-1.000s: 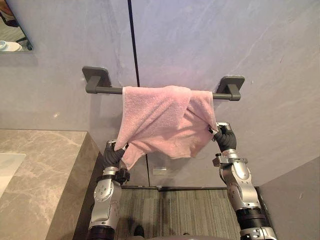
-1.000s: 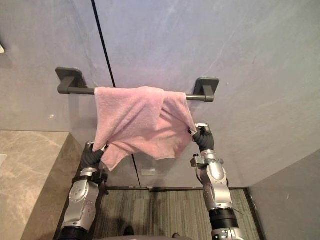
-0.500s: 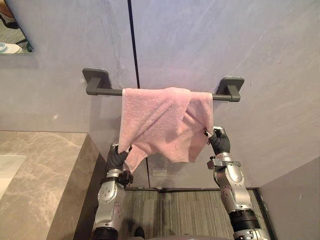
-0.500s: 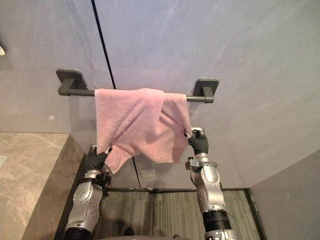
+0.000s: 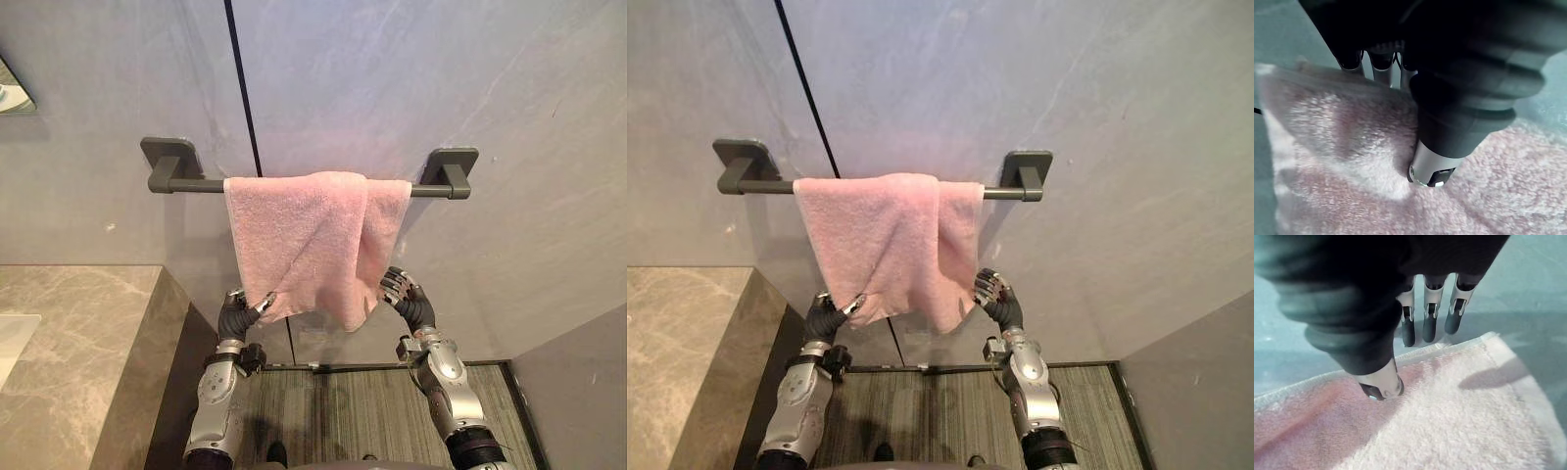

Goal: Organize washtable

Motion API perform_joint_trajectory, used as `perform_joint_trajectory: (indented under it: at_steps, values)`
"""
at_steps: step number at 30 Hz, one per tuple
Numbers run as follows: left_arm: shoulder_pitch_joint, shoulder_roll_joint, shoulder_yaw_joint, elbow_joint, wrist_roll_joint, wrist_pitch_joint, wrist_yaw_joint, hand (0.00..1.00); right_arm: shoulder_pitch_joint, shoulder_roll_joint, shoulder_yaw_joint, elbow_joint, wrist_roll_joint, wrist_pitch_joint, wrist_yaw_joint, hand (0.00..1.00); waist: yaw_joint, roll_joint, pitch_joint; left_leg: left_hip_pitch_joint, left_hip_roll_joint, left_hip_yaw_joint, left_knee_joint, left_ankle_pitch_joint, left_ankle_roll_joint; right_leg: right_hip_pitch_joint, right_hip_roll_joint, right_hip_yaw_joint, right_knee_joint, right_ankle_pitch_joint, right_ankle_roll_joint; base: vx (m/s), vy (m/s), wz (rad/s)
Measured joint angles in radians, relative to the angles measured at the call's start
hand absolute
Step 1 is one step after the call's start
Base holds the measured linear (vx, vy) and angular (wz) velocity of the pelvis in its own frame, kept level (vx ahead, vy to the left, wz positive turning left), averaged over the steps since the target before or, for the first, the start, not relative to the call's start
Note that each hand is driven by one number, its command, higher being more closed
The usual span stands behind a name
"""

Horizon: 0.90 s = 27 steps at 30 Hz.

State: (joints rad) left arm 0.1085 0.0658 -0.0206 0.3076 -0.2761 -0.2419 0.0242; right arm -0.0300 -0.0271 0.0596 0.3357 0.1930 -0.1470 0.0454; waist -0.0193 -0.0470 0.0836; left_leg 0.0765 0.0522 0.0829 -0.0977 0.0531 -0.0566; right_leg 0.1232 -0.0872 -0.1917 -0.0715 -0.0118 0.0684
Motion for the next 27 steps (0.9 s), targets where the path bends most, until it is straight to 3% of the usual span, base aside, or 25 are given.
perform_joint_trajectory:
  at_steps: [22,27]
  values:
    - [0.069,0.020,-0.009,0.011,0.015,0.018,0.023,0.00,0.069,-0.001,-0.015,-0.017,-0.075,0.001,-0.034,0.00,0.002,0.003,0.002,-0.004,-0.001,-0.002,0.000,0.000,0.000,-0.005,-0.001,0.001,0.000,0.004,0.001,-0.02,-0.004,0.00]
    - [0.105,0.014,0.033,-0.148,0.035,0.015,0.030,0.00,0.101,-0.002,-0.075,-0.178,-0.088,-0.003,-0.064,0.00,0.002,0.013,0.009,-0.004,-0.001,-0.002,0.000,-0.001,0.001,-0.007,-0.002,0.001,0.005,0.004,0.001,0.00,0.000,0.00]
